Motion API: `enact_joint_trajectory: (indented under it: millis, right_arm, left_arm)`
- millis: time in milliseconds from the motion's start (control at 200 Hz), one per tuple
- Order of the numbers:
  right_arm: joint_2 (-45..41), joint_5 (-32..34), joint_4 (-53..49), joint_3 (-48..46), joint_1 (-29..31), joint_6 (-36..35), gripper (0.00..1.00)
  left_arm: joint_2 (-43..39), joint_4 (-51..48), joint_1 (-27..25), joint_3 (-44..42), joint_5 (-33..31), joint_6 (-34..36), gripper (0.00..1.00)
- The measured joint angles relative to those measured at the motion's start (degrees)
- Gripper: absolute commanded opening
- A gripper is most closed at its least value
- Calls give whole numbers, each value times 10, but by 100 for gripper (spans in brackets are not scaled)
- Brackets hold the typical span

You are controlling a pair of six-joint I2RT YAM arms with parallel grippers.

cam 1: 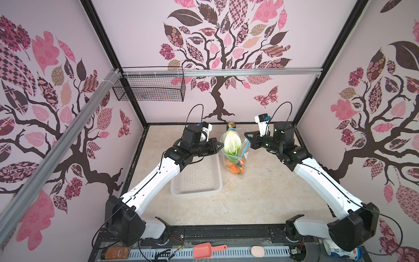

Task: Place the food in the zip-top bag and seal the zipper

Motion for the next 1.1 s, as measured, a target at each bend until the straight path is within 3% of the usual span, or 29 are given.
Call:
enact_joint_trajectory:
  millis: [360, 605, 825, 990, 1045, 1095]
  right_arm:
    - [2, 31, -20, 0, 0, -25, 0]
    - [3, 29, -18, 24, 0, -53, 0]
    - [14, -48, 29, 25, 0, -86, 0]
    - [19, -106, 78, -33, 0, -91, 0]
    - [20, -119, 91, -58, 0, -89, 0]
    - [20, -129, 101, -79, 0, -89, 0]
  left_arm:
    - [10, -2, -9, 0, -19, -3, 5]
    - [-3, 66, -78, -19, -20, -32, 3]
    - [1, 155, -130, -49, -43, -80, 3]
    - [21, 200, -152, -68, -69, -100, 2]
    - [29, 205, -153, -75, -75, -104, 6]
    - [35, 211, -153, -81, -80, -105, 22]
